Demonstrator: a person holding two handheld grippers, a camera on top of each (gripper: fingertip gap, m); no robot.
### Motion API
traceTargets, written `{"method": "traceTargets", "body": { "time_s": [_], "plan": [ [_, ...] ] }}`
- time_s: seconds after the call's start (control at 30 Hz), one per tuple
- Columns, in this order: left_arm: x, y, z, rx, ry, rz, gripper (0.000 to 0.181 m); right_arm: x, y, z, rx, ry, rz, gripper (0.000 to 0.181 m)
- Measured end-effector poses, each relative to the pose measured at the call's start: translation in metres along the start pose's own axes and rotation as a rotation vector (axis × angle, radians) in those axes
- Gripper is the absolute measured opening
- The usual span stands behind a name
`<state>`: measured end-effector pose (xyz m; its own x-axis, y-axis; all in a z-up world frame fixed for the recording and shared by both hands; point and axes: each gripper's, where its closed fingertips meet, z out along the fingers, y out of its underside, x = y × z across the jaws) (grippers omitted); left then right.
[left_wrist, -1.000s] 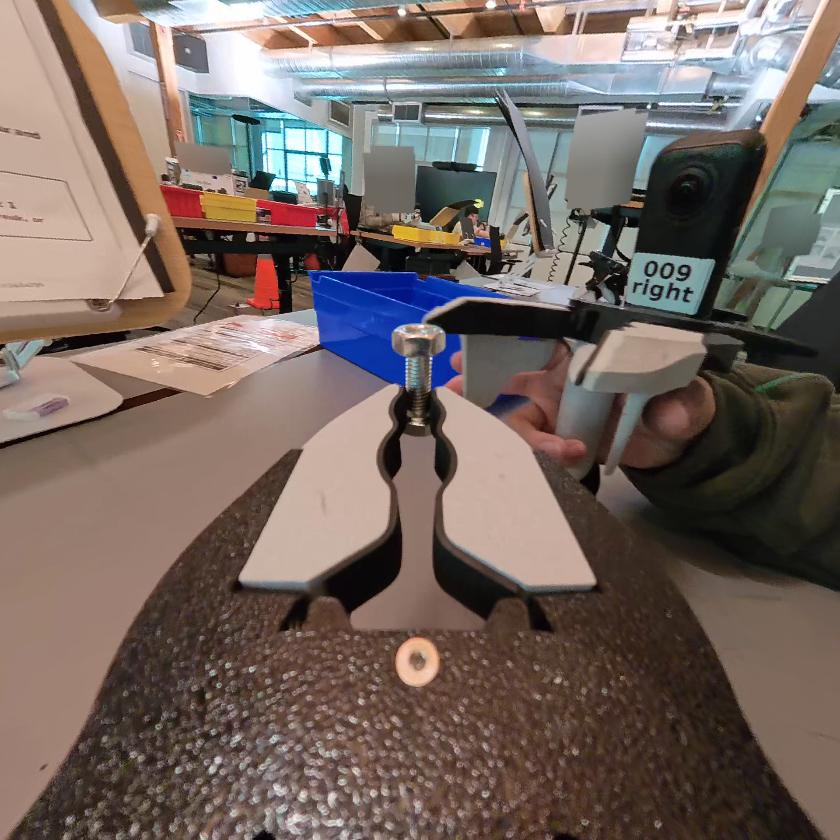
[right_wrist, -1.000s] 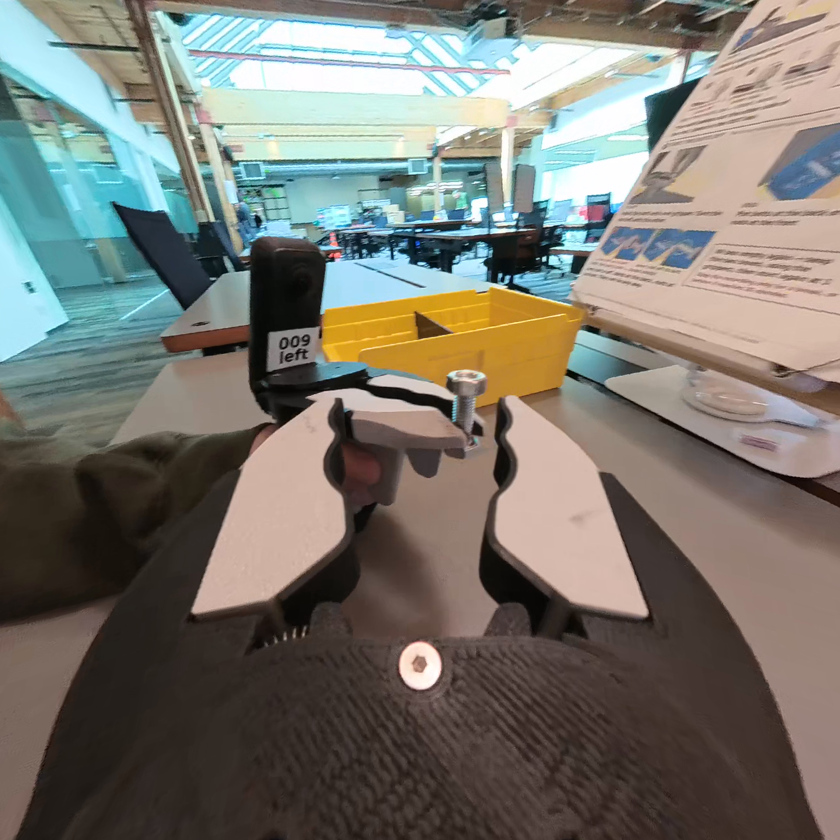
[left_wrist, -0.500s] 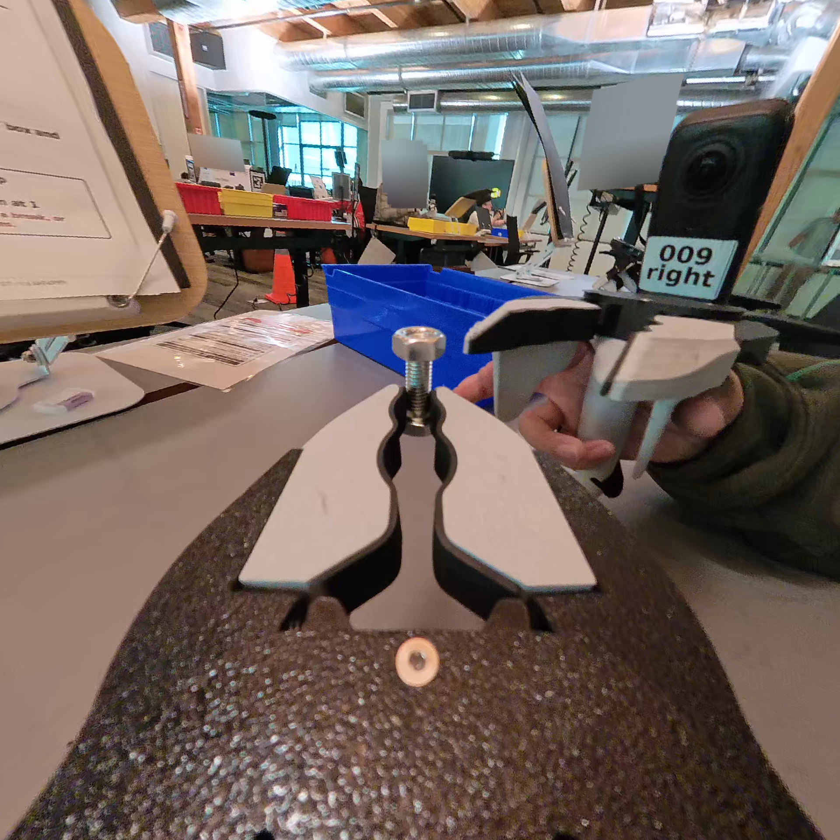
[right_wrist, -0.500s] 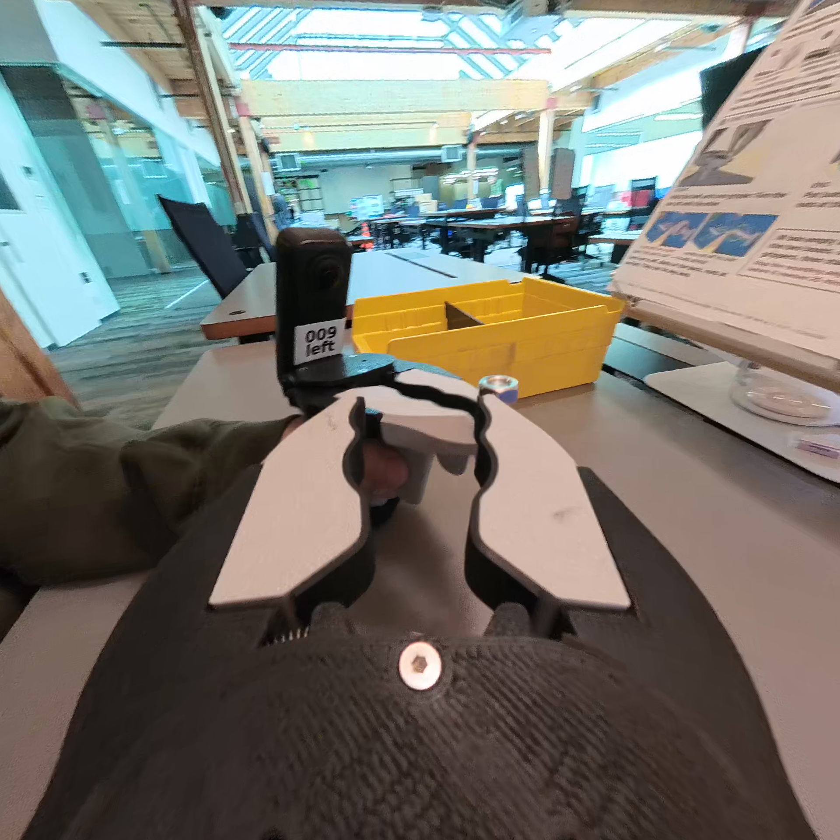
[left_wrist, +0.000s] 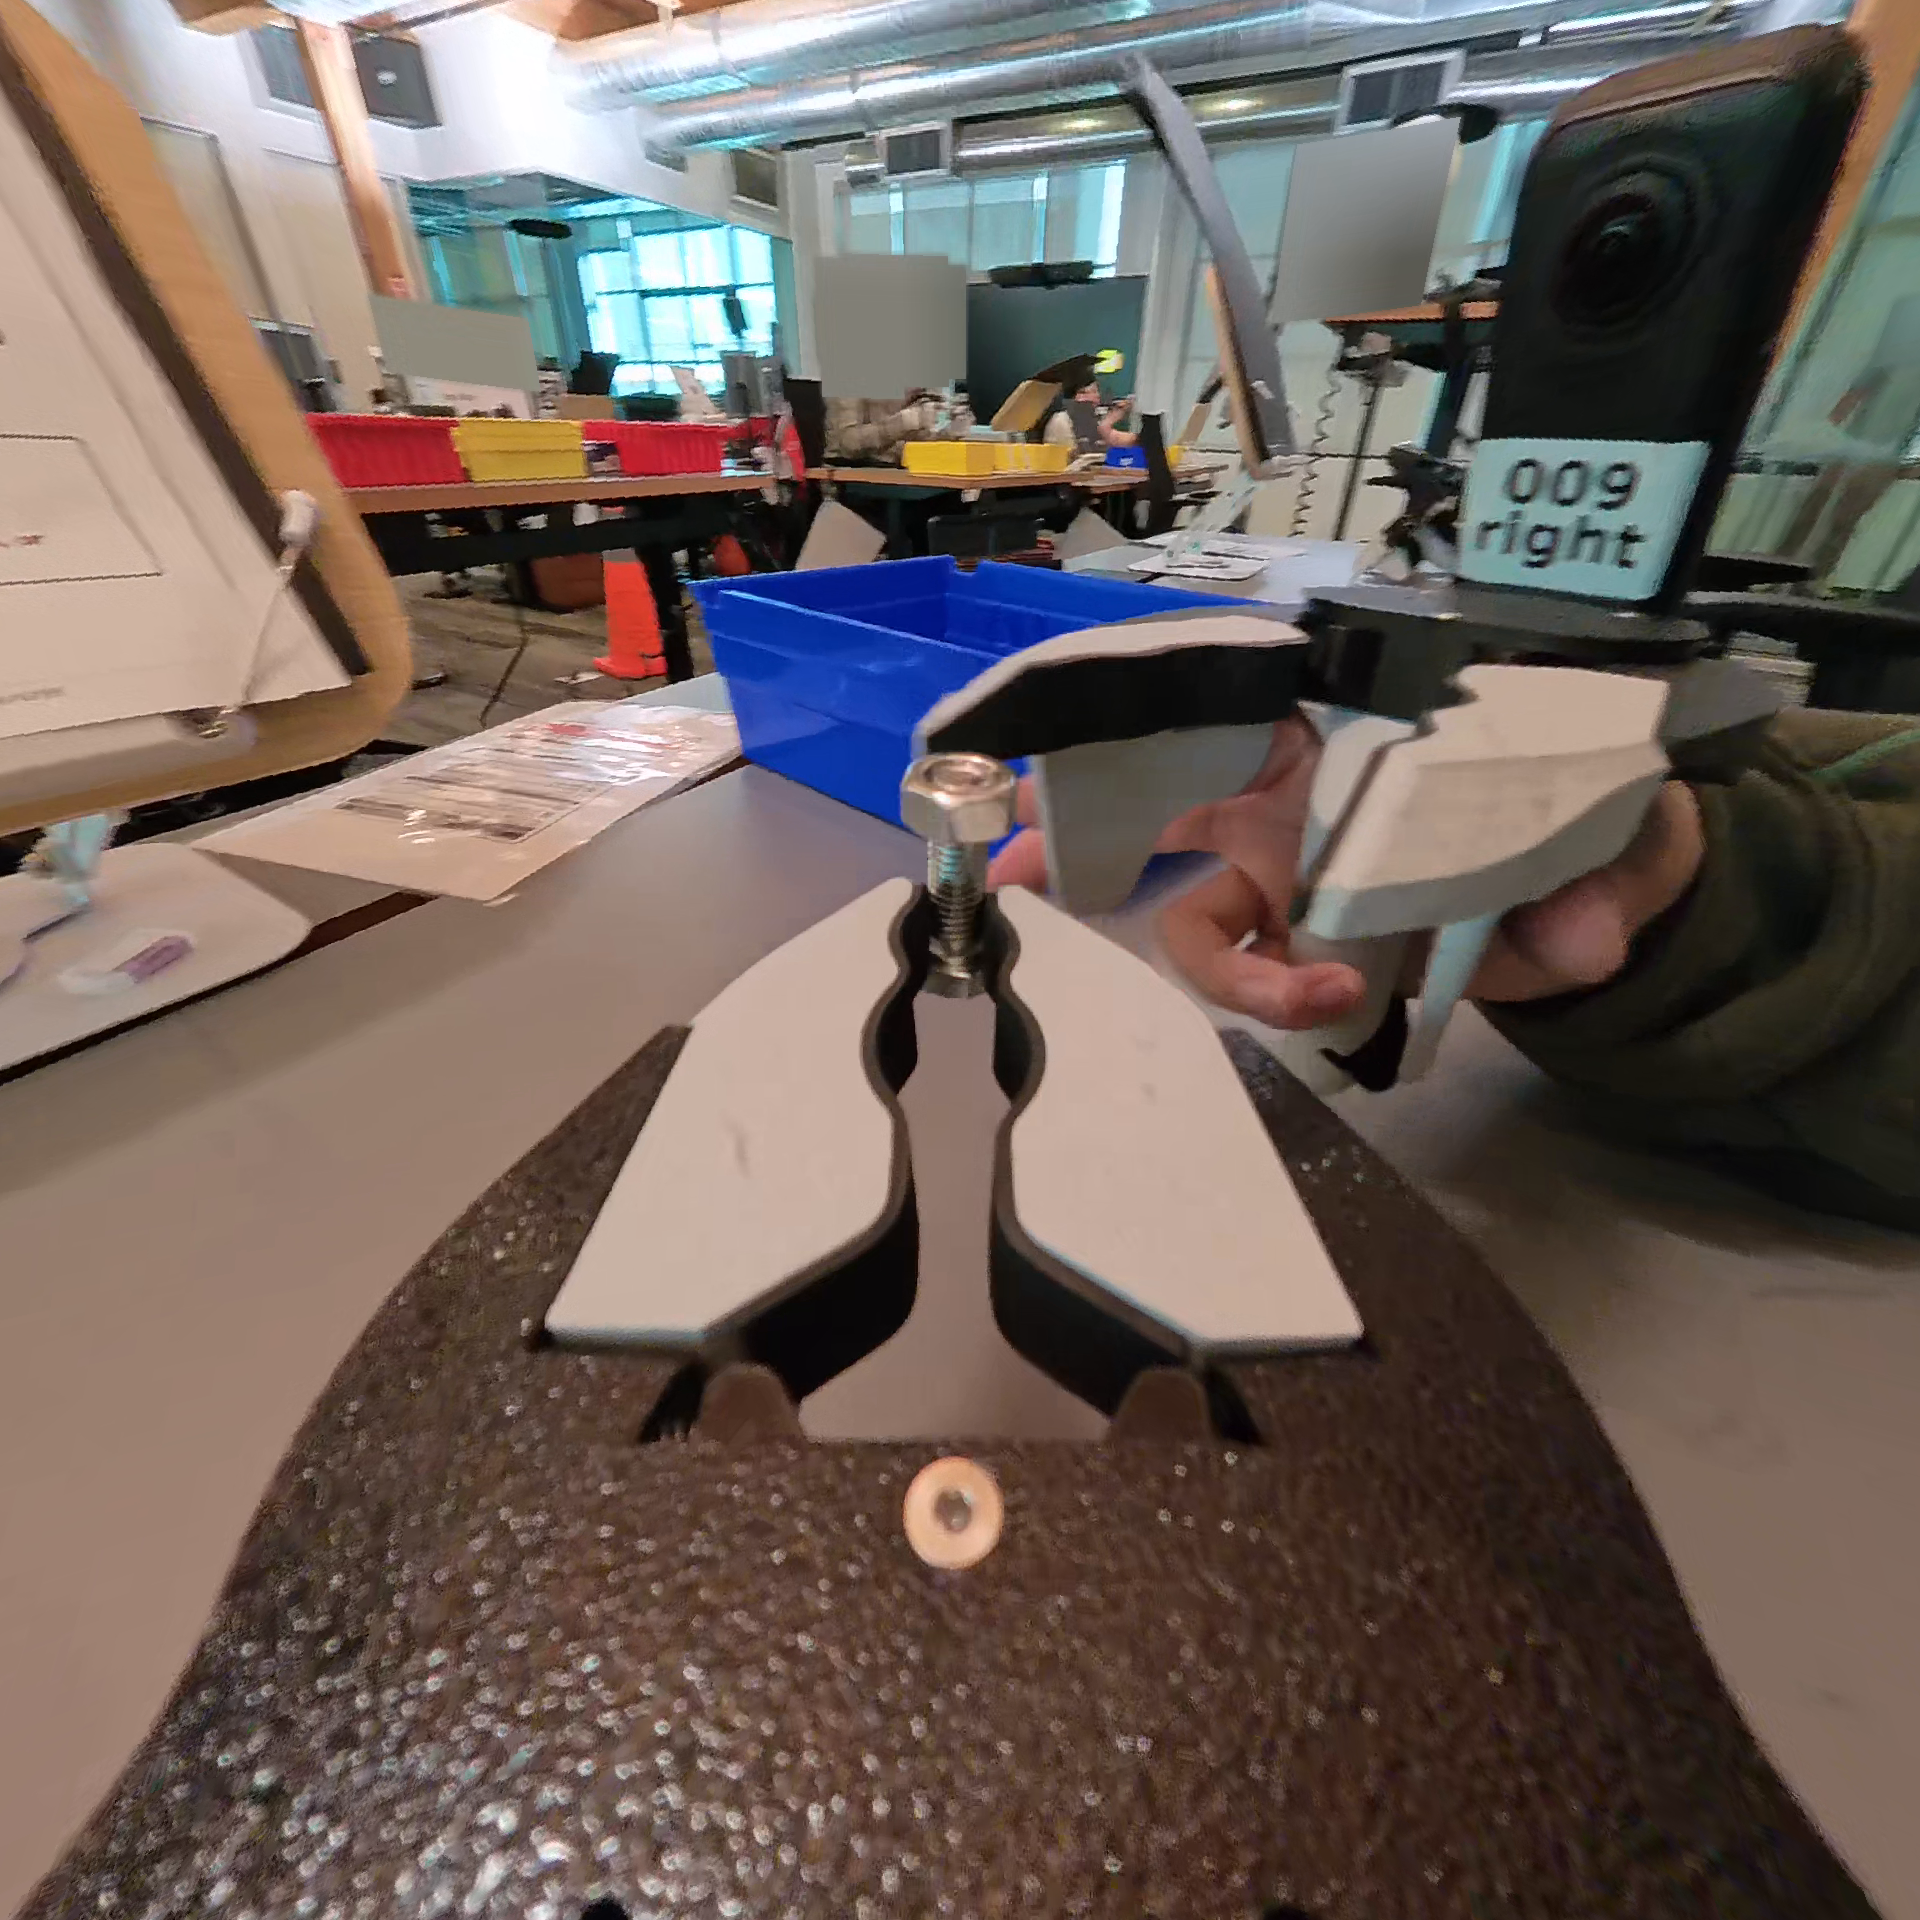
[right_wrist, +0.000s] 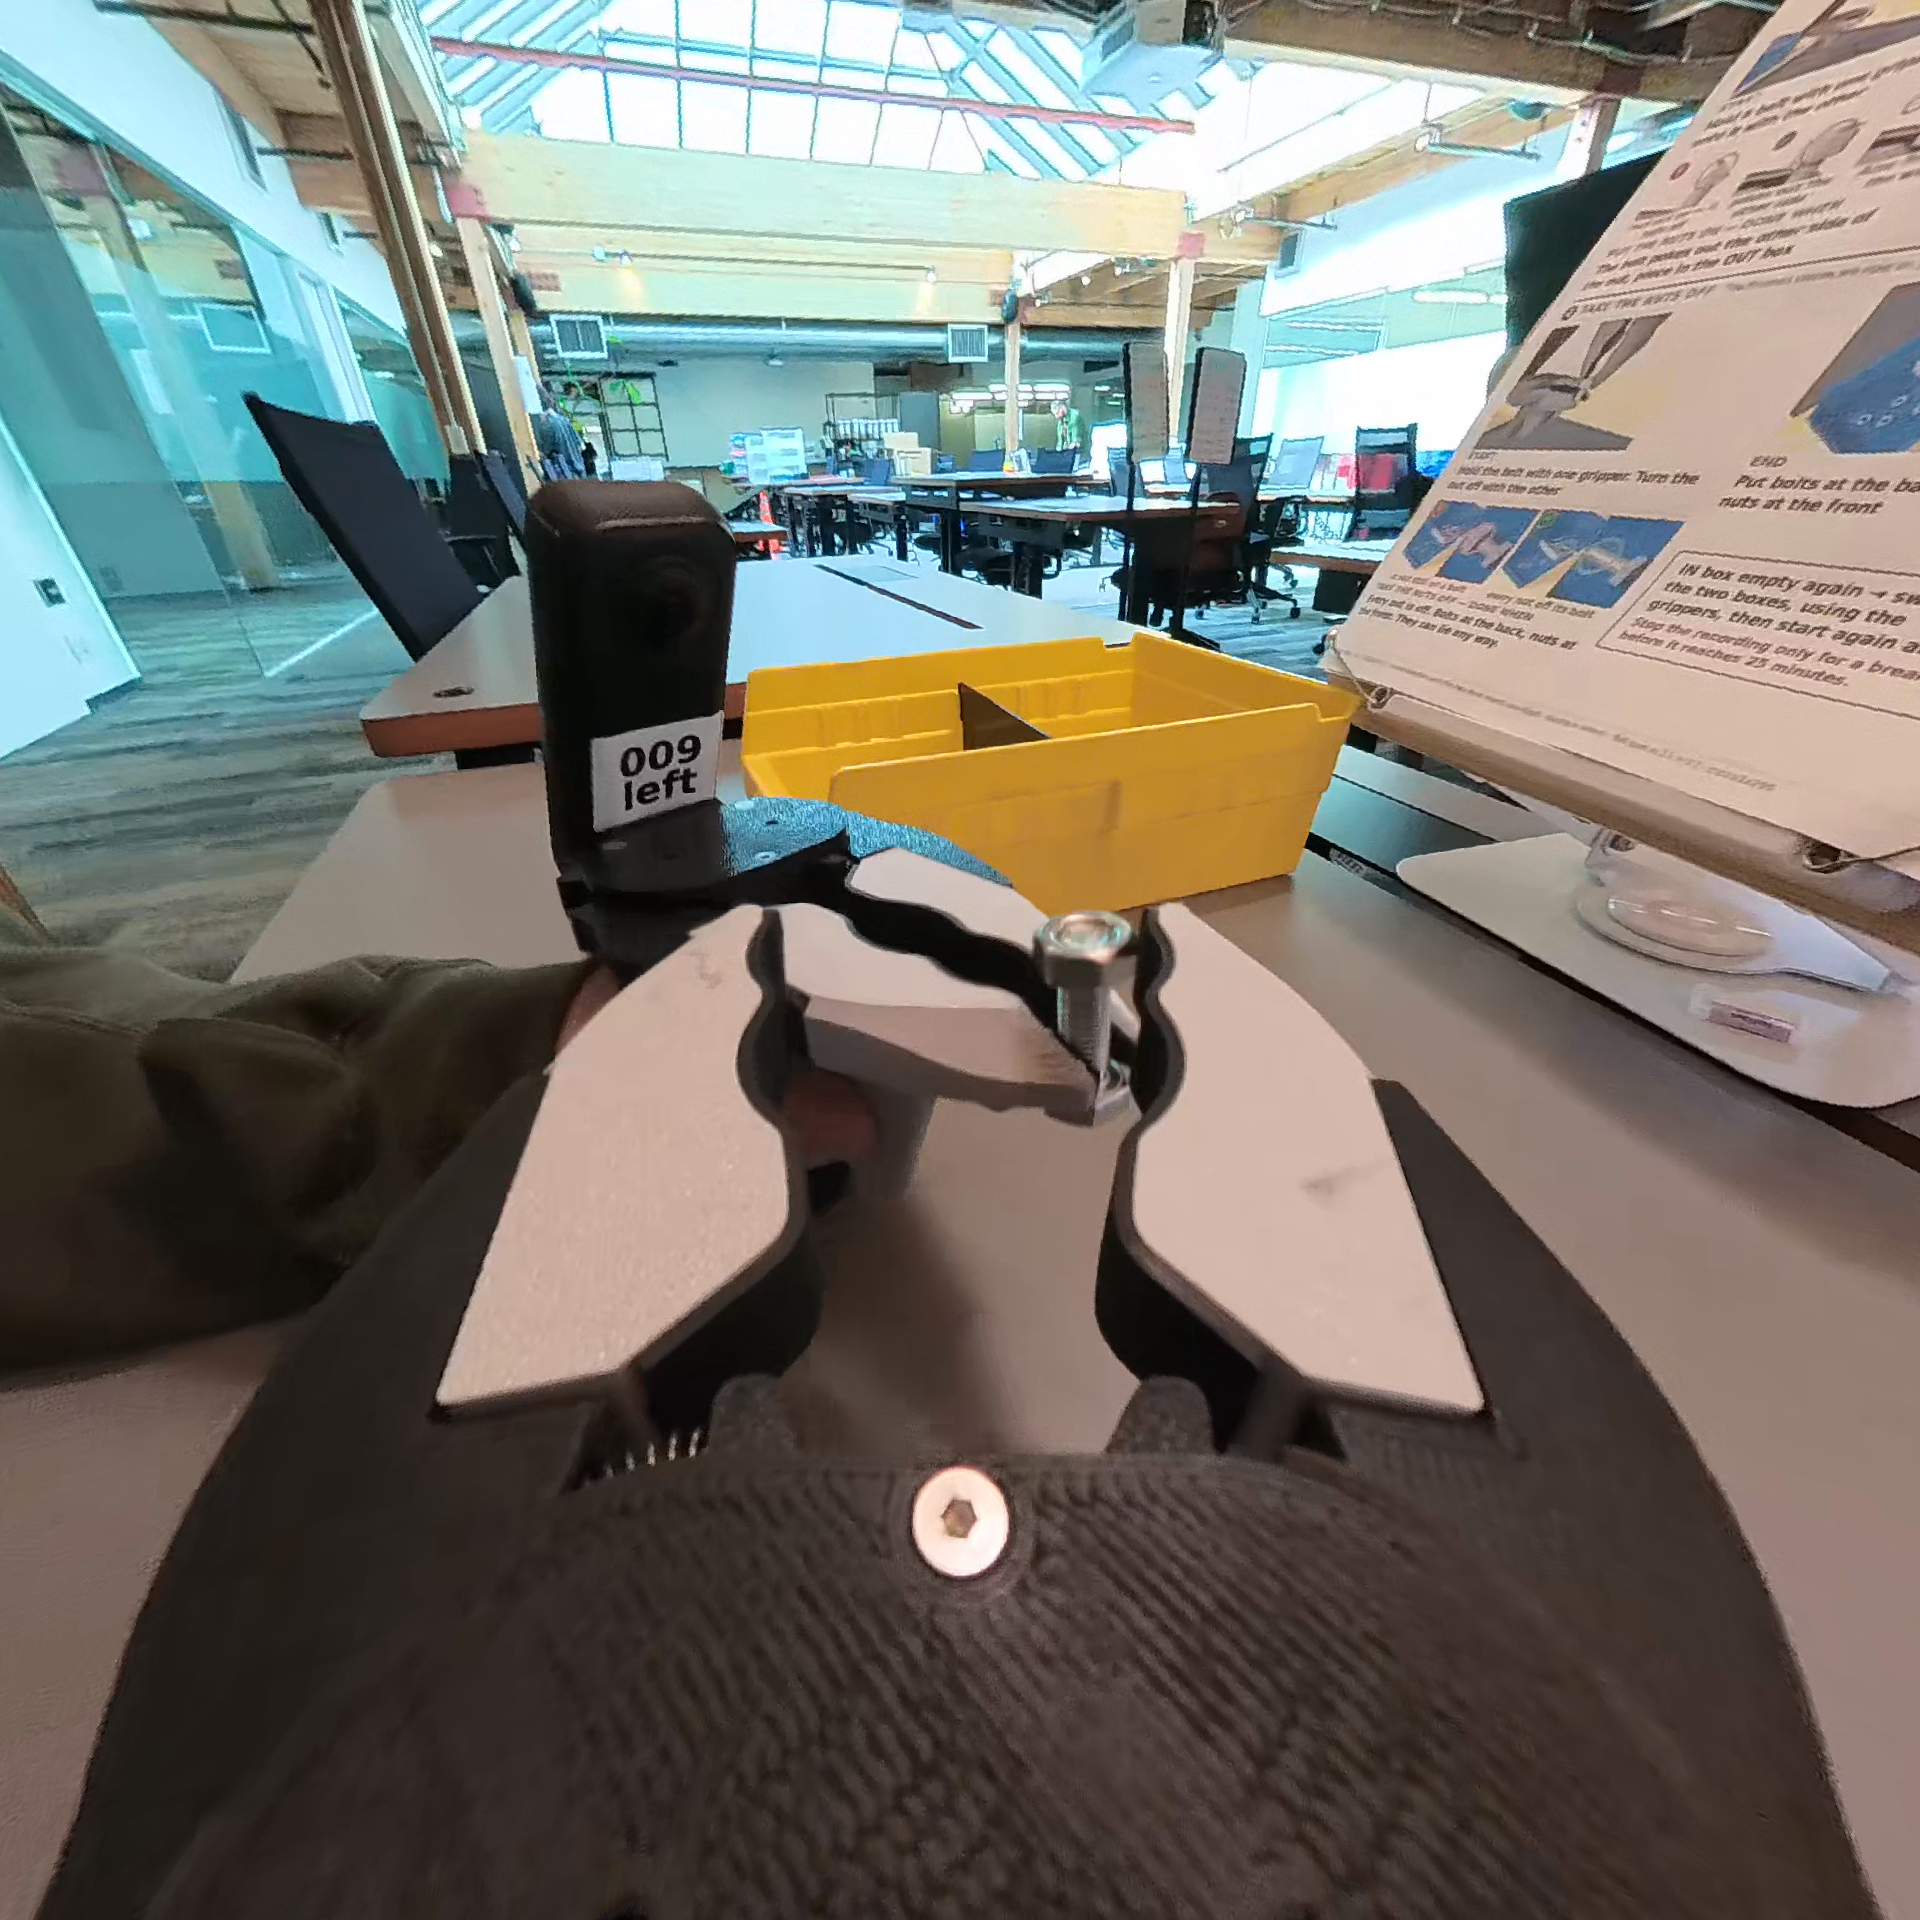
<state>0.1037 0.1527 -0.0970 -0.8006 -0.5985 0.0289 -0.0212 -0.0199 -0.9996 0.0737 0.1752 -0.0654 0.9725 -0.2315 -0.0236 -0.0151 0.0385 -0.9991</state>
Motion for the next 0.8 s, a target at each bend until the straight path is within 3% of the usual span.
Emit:
{"method": "traceTargets", "body": {
  "time_s": [0.1,0.33,0.53,0.8],
  "plan": [
    [-0.013,-0.002,-0.006,0.024,-0.053,-0.039,0.009,-0.008,0.003,-0.005,-0.034,-0.087,0.003,0.044],
    [0.000,-0.002,-0.001,0.024,0.015,-0.029,0.009,0.014,-0.001,-0.006,0.009,0.051,0.012,0.065],
    [0.012,-0.003,0.002,0.026,0.085,-0.019,0.009,0.006,0.003,-0.001,-0.003,0.016,-0.002,0.067],
    [0.010,-0.001,0.002,0.015,0.068,-0.021,0.009,-0.001,0.002,0.000,0.001,-0.011,0.007,0.062]
  ]
}}
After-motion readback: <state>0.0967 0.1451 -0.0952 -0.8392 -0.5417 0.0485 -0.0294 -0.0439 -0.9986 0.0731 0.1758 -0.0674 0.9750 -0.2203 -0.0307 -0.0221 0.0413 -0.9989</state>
